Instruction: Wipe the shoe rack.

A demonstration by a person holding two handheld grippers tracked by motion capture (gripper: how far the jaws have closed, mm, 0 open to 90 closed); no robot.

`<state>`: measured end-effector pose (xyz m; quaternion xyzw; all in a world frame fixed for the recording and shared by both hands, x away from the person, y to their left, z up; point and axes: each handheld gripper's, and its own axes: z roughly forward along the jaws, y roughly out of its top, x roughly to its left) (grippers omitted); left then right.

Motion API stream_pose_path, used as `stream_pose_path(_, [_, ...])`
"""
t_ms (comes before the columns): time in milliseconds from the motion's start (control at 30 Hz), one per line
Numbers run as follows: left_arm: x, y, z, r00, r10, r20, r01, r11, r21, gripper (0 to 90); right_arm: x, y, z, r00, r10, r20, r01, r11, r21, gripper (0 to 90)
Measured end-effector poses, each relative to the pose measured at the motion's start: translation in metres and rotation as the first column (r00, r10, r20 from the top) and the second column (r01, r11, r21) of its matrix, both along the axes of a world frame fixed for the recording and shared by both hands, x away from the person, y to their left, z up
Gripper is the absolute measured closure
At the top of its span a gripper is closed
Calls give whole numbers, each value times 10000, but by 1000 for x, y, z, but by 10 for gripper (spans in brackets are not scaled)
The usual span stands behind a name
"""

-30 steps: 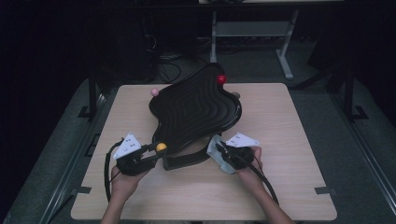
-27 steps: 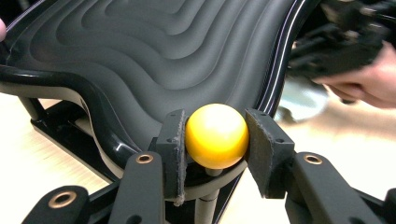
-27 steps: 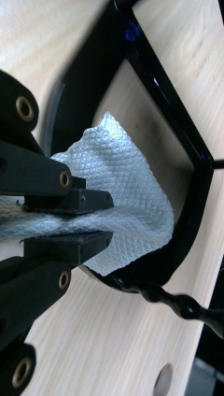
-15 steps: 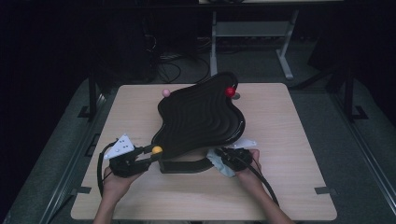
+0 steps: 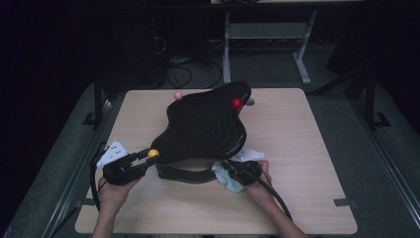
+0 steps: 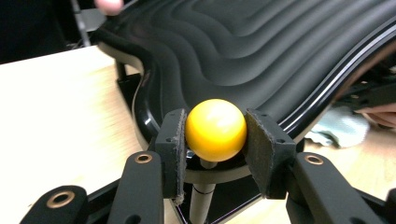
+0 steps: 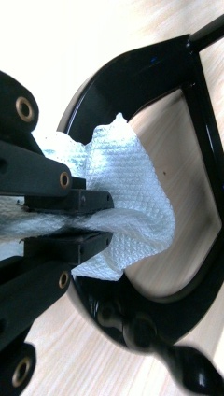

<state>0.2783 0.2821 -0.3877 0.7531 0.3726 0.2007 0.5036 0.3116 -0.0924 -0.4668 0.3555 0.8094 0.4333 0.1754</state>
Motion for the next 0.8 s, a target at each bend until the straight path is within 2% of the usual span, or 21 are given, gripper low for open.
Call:
stream_pose_path(133, [1, 2, 0, 9999, 100, -22, -100, 9999, -97, 597, 4, -9, -1, 9987, -516, -32, 516, 9987, -57, 808])
stream_pose_path(200, [1, 2, 0, 9995, 318, 44, -318, 9995, 2, 594, 3, -7, -3, 9988, -493, -31, 492, 9988, -42, 813])
stream_pose_path(300, [2, 5, 0, 9992, 400, 6, -400, 9990, -204, 590, 2, -3, -2, 9999, -70, -87, 69, 9999, -121, 809])
stream_pose_path(367, [1, 5, 1, 9991, 432, 3, -432, 9988, -213, 589, 3, -3, -1, 9998, -181, 87, 183, 9994, -282, 804])
stream_pose_path(433, [1, 5, 2, 9984, 568, 72, -567, 9982, -170, 589, 5, -3, -2, 9994, -329, -61, 329, 9994, -77, 808])
stream_pose_path(500, [1, 6, 3, 9975, 697, 98, -693, 9971, -315, 575, 4, 0, -2, 9994, -342, -1, 342, 9994, -111, 813])
stream_pose_path(567, [2, 10, 4, 9964, 838, 100, -834, 9961, -288, 568, 1, 5, -2, 9999, -158, -4, 158, 9999, -25, 814])
stream_pose_path(700, [2, 19, 5, 9943, 1069, 36, -1064, 9924, -611, 580, -2, 14, -3, 9996, 294, -16, -294, 9996, -52, 811])
stream_pose_path(800, [3, 19, 5, 9943, 1069, 32, -1066, 9926, -589, 579, 0, 12, -2, 9996, 267, -128, -266, 9996, 98, 805])
